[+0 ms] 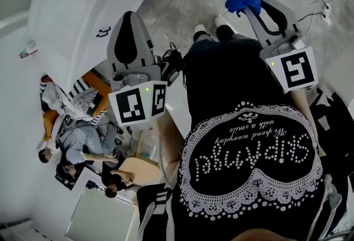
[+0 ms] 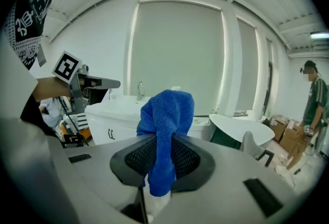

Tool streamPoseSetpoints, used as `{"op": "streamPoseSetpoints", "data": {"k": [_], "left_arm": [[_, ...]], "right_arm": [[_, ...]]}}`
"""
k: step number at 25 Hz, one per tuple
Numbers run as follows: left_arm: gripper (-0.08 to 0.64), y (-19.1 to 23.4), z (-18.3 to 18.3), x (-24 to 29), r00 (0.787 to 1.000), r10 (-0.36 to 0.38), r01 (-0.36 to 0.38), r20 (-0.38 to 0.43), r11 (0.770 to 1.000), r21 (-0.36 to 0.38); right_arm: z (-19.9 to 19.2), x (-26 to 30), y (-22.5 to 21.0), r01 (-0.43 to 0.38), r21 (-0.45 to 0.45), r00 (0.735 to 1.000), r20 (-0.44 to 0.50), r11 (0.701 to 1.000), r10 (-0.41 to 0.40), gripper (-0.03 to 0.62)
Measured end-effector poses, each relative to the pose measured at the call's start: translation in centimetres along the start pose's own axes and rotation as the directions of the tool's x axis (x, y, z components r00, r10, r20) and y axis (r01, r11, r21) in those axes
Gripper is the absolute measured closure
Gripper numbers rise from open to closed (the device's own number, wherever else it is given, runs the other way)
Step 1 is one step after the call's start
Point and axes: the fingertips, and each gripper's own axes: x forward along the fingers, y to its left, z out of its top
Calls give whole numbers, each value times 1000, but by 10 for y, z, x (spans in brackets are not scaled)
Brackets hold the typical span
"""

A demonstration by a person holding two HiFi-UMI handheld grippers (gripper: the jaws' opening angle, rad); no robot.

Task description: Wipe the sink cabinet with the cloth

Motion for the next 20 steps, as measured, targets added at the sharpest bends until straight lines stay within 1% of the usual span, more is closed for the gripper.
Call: {"op": "streamPoseSetpoints", "data": {"k": [1, 2, 3, 4, 5, 6, 10, 12, 16, 20], "left_arm": [[554, -1, -2, -12, 999, 51, -51, 14, 999, -9], [554, -4, -4, -29, 989, 141, -140, 34, 990, -25], [554, -8, -8, -48, 969, 241, -239, 51, 970, -44], [554, -11, -11, -63, 948, 314, -311, 59, 949, -58], [554, -14, -13, -72, 936, 348, -344, 58, 937, -64], [554, -15, -14, -75, 934, 353, -350, 53, 935, -64], [554, -17, -15, -63, 953, 300, -298, 31, 953, -56], [554, -18, -15, -57, 960, 280, -278, 23, 959, -54], [554, -21, -20, -46, 970, 242, -242, -1, 969, -51], [554, -21, -21, -41, 972, 233, -234, -11, 971, -47]], "right_arm": [[1, 1, 2, -44, -33, 999, 10, 998, 44, 515], [4, 4, 4, -123, -89, 992, 23, 988, 126, 515], [7, 8, 6, -210, -149, 976, 30, 966, 217, 515], [8, 9, 9, -274, -191, 958, 30, 943, 285, 515], [8, 8, 12, -304, -208, 948, 27, 930, 316, 515], [8, 6, 13, -309, -207, 947, 25, 928, 321, 515], [1, 1, 8, -273, -160, 960, 18, 949, 279, 515], [-3, 0, 5, -264, -146, 963, 10, 954, 268, 515], [-11, -3, 6, -247, -148, 968, 2, 958, 250, 515], [-13, -5, 5, -236, -121, 971, 10, 964, 239, 515]]}}
